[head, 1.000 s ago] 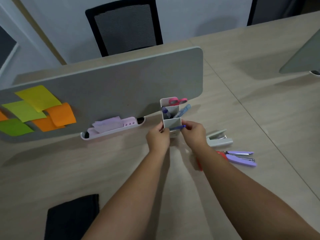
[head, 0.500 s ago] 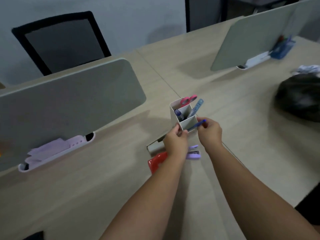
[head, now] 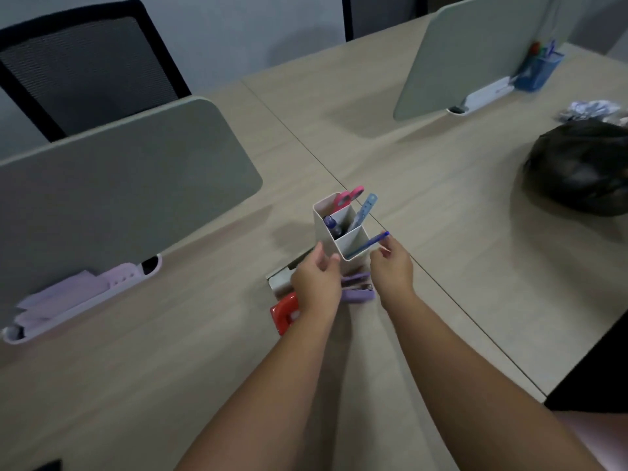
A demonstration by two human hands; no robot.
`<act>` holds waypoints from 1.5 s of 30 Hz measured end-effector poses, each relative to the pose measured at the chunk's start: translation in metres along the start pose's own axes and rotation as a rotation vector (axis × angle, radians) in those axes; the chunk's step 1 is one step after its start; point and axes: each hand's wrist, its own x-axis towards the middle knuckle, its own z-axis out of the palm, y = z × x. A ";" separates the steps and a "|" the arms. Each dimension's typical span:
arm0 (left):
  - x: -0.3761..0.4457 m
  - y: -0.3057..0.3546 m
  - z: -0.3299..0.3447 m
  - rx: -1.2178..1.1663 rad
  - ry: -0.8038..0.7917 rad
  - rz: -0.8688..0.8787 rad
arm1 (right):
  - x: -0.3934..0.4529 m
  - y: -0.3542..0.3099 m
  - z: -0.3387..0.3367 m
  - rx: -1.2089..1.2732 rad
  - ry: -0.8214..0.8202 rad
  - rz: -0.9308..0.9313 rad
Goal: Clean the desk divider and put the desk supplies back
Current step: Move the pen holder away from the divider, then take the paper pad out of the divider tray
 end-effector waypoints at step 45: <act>0.066 -0.145 -0.394 -0.142 0.445 0.045 | -0.188 -0.022 0.343 0.080 -0.637 -0.283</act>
